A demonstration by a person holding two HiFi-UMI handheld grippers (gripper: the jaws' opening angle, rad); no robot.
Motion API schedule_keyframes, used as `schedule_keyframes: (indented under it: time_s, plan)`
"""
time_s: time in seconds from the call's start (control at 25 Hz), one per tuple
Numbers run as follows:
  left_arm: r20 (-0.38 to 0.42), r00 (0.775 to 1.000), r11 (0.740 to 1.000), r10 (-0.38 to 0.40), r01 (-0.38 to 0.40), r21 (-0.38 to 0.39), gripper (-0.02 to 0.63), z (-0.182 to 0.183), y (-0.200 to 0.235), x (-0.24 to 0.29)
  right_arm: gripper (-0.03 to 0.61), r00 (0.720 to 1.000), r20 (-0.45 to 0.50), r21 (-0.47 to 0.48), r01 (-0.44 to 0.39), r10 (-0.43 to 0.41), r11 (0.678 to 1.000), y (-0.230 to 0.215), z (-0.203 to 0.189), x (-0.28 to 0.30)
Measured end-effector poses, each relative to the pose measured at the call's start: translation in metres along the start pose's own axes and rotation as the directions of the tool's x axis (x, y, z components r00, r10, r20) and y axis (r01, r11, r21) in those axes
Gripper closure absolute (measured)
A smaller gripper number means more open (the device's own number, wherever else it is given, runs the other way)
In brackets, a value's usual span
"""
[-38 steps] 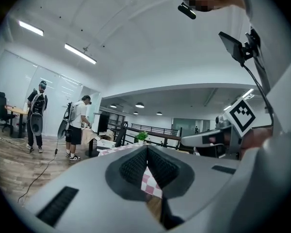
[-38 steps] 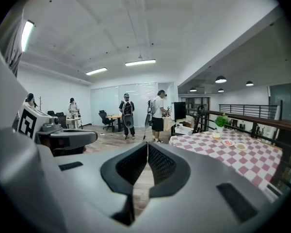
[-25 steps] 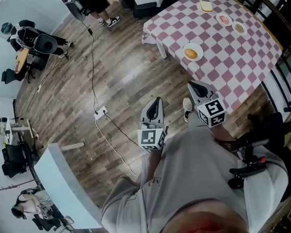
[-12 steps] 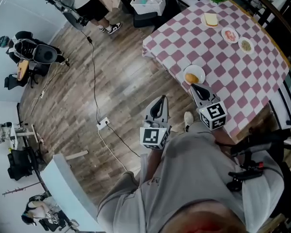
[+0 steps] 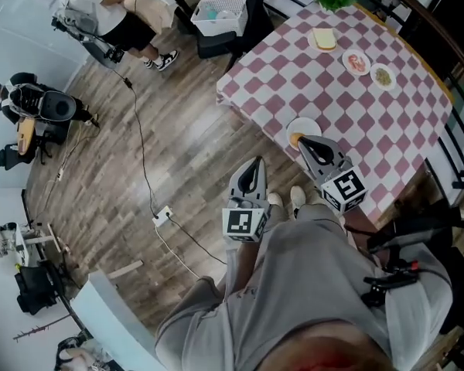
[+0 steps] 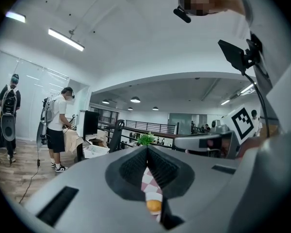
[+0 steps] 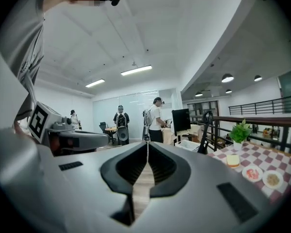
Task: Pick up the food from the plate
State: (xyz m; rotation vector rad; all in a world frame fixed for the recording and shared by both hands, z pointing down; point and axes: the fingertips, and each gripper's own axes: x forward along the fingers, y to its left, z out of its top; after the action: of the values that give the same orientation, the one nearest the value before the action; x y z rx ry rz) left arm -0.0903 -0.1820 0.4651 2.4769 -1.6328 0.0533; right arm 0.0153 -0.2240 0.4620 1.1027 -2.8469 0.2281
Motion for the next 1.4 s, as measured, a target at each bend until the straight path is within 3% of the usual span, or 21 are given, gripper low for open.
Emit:
schedule_keyframes:
  time_s: [0.12, 0.32, 0.56, 0.72, 0.8, 0.84, 1.2, 1.32, 1.4]
  plan:
    - [0.010, 1.000, 1.000, -0.025, 0.025, -0.013, 0.606, 0.005, 0.009, -0.001, 0.561, 1.000, 0.012, 0.004, 0.026, -0.026, 1.000, 0.002, 0.016, 0.002]
    - [0.037, 0.998, 0.998, -0.052, 0.051, 0.035, 0.606, 0.015, 0.023, -0.008, 0.565, 0.995, 0.074, 0.000, 0.060, -0.060, 0.998, 0.004, 0.047, -0.003]
    - [0.068, 0.998, 1.000, -0.019, 0.019, -0.001, 0.606, 0.014, 0.038, -0.009, 0.565, 0.997, 0.064, -0.098, 0.053, -0.047, 0.994, 0.012, 0.046, 0.000]
    - [0.079, 0.996, 0.999, -0.036, 0.036, 0.007, 0.606, 0.016, 0.033, -0.010, 0.561, 0.995, 0.086, -0.129, 0.067, -0.056, 0.989, 0.014, 0.047, -0.002]
    - [0.072, 0.996, 0.999, -0.045, 0.044, 0.014, 0.606, 0.013, 0.033, -0.010, 0.331, 0.996, 0.042, -0.166, 0.085, -0.079, 0.982, 0.008, 0.041, 0.004]
    - [0.069, 0.997, 0.999, -0.046, 0.045, 0.016, 0.606, 0.011, 0.033, -0.011, 0.297, 0.996, 0.008, -0.176, 0.092, -0.092, 0.980, 0.004, 0.036, 0.007]
    - [0.082, 0.997, 1.000, 0.002, -0.002, 0.007, 0.606, 0.020, 0.044, -0.025, 0.285, 0.964, -0.236, -0.212, 0.073, -0.124, 0.975, -0.033, -0.015, 0.024]
    - [0.086, 0.996, 1.000, 0.030, -0.030, 0.005, 0.606, 0.018, 0.047, -0.034, 0.285, 0.931, -0.345, -0.241, 0.037, -0.122, 0.970, -0.044, -0.053, 0.033]
    - [0.087, 0.995, 0.999, 0.049, -0.050, 0.002, 0.606, 0.017, 0.051, -0.040, 0.285, 0.892, -0.437, -0.254, -0.002, -0.112, 0.967, -0.049, -0.085, 0.040]
